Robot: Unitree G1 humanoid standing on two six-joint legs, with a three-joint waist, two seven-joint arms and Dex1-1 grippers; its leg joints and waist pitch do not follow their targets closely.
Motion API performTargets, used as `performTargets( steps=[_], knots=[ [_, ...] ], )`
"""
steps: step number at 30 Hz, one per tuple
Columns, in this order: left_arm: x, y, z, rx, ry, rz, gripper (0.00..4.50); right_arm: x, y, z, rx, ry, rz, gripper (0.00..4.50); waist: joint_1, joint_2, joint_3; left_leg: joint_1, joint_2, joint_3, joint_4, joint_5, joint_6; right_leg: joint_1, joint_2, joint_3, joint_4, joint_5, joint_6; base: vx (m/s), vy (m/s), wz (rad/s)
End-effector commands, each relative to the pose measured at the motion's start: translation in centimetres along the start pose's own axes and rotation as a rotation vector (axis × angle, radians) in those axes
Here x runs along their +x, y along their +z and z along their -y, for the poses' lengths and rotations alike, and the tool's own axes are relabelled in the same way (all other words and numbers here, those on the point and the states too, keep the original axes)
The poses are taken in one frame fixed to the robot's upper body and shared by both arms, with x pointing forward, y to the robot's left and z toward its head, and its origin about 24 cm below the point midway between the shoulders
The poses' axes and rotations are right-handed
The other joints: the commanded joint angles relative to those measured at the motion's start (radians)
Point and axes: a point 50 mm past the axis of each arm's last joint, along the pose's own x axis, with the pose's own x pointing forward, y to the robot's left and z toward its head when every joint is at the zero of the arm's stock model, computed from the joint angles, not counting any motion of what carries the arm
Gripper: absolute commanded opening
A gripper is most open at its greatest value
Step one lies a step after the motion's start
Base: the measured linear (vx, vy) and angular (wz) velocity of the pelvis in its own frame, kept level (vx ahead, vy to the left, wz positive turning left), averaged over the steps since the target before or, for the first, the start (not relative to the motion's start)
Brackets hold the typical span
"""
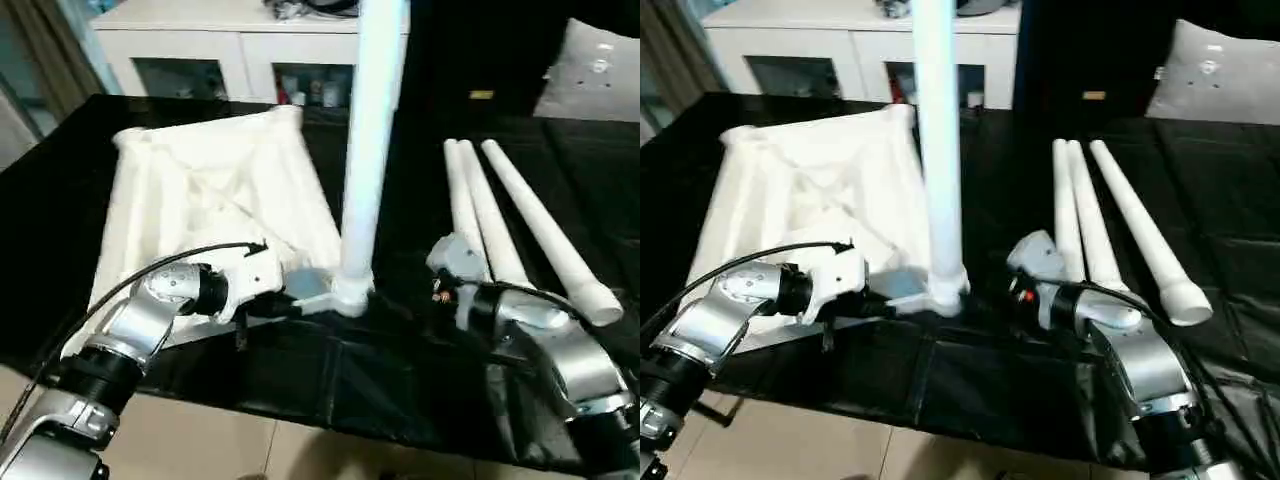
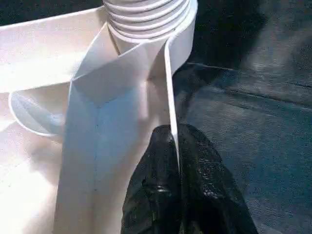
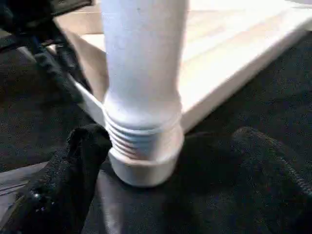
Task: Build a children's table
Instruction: Rotate leg to tighten
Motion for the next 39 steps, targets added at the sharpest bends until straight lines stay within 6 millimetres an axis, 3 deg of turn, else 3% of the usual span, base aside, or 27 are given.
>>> performTargets(
  steps=[1,8,18,21,24,26,35,39],
  knots=[
    [0.4,0.7,0.2,0.068,-0.082,-0.006,0.0,0.3,0.6,-0.3,-0.036,0.078,0.004,4.44,0.002,-0.004,-0.071,-0.006,0.033,0.004,-0.061,-0.037,0.089,0.072,-0.074,0.045,-0.038,-0.06,-0.259,0.0,0.0,0.0],
    [0.8,1.2,0.5,0.113,-0.131,-0.006,0.0,1.1,0.7,0.0,-0.024,0.101,-0.001,4.44,0.012,-0.007,-0.067,-0.003,0.032,0.007,-0.062,-0.094,0.054,0.064,-0.076,0.049,-0.049,-0.196,-0.225,0.0,0.0,0.0],
    [1.1,1.6,0.9,0.134,-0.18,0.002,0.0,1.6,0.2,-0.4,0.039,0.152,-0.003,3.64,0.02,-0.008,-0.074,-0.009,0.031,0.005,-0.057,-0.038,0.064,0.067,-0.072,0.047,-0.036,-0.108,-0.229,0.0,0.0,0.0],
    [1.1,1.5,1.0,0.136,-0.188,0.0,0.0,1.7,0.0,-0.5,0.052,0.154,-0.006,3.27,0.021,-0.005,-0.075,-0.009,0.031,0.005,-0.057,-0.041,0.063,0.068,-0.073,0.046,-0.036,-0.112,-0.231,0.0,0.0,0.0],
    [1.1,1.5,1.0,0.137,-0.191,-0.001,0.0,1.8,-0.2,-0.5,0.058,0.155,-0.015,3.19,0.02,-0.006,-0.073,-0.009,0.03,0.005,-0.058,-0.053,0.059,0.068,-0.073,0.045,-0.039,-0.13,-0.226,0.0,0.0,0.0],
    [1.1,1.5,1.1,0.137,-0.193,-0.003,0.0,1.9,-0.4,-0.6,0.063,0.156,-0.021,2.85,0.02,-0.006,-0.074,-0.008,0.03,0.005,-0.058,-0.056,0.054,0.068,-0.073,0.045,-0.04,-0.14,-0.223,0.0,0.0,0.0],
    [0.8,1.2,1.0,0.101,-0.173,0.002,0.0,2.2,-1.2,-1.2,0.123,0.161,-0.044,2.72,0.02,-0.006,-0.073,-0.009,0.03,0.004,-0.058,-0.053,0.054,0.069,-0.072,0.044,-0.038,-0.132,-0.226,0.0,0.0,0.0],
    [0.9,1.6,0.9,0.018,-0.054,0.044,0.0,3.6,-2.2,-2.0,0.202,0.06,-0.049,2.72,0.016,-0.006,-0.072,-0.01,0.031,0.004,-0.062,-0.066,0.042,0.067,-0.075,0.045,-0.04,-0.156,-0.221,0.0,0.0,0.0]
  ],
)
